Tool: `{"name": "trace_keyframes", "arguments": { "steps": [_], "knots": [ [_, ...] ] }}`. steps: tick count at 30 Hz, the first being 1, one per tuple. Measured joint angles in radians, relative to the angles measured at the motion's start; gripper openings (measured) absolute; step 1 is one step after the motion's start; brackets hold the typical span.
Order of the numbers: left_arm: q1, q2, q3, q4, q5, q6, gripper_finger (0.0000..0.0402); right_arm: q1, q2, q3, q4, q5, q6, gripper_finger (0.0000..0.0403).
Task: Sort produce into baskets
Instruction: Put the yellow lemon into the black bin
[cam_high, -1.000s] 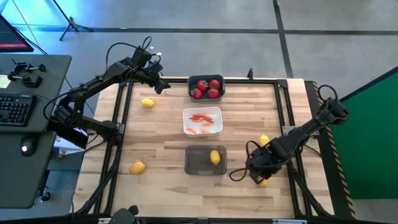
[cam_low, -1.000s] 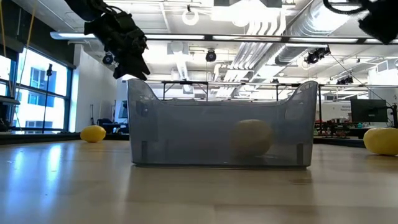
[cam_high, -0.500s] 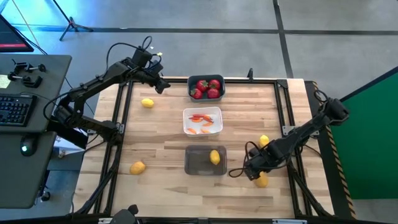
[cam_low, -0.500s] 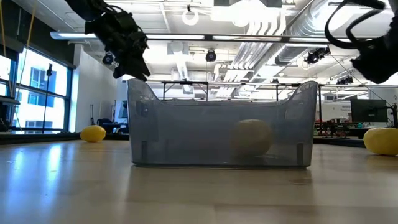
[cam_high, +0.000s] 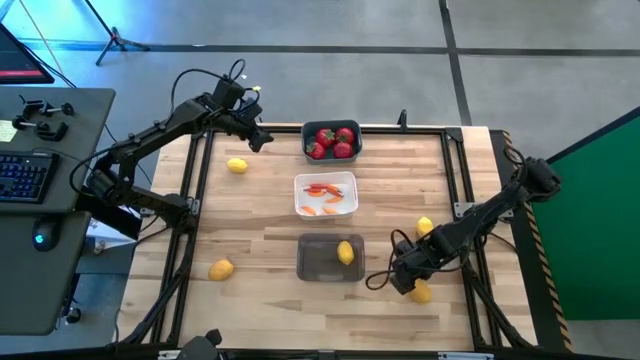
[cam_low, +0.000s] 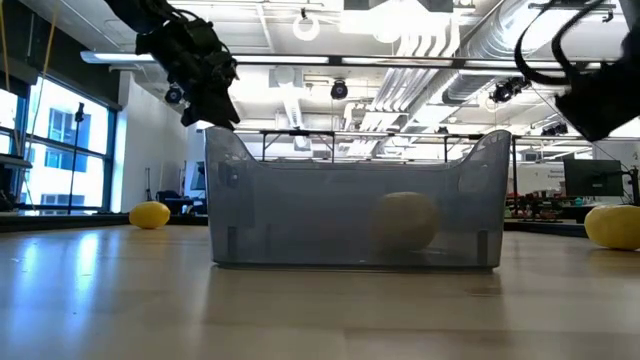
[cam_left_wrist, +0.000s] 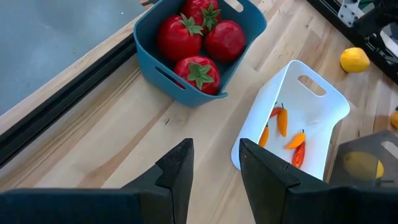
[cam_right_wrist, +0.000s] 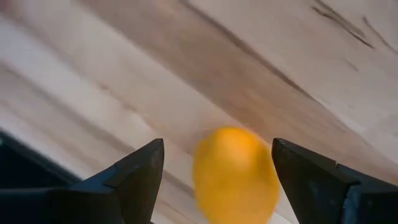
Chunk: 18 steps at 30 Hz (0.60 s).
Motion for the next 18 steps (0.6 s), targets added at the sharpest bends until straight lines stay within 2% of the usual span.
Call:
{"name": "trace_keyframes", "arguments": {
  "steps": [9, 14, 18],
  "knots": [
    [0.0, 0.0, 0.0, 0.0, 0.0, 0.008, 0.0115, 0.045, 0.002, 0.051, -0.095, 0.039, -0.182, 0.0288],
    [0.0, 0.0, 0.0, 0.0, 0.0, 0.007, 0.0115, 0.118, 0.002, 0.051, -0.092, 0.13, -0.388, 0.0288],
    [0.0, 0.0, 0.0, 0.0, 0.0, 0.007, 0.0115, 0.163, 0.002, 0.051, -0.13, 0.157, -0.568, 0.0288]
  ]
}}
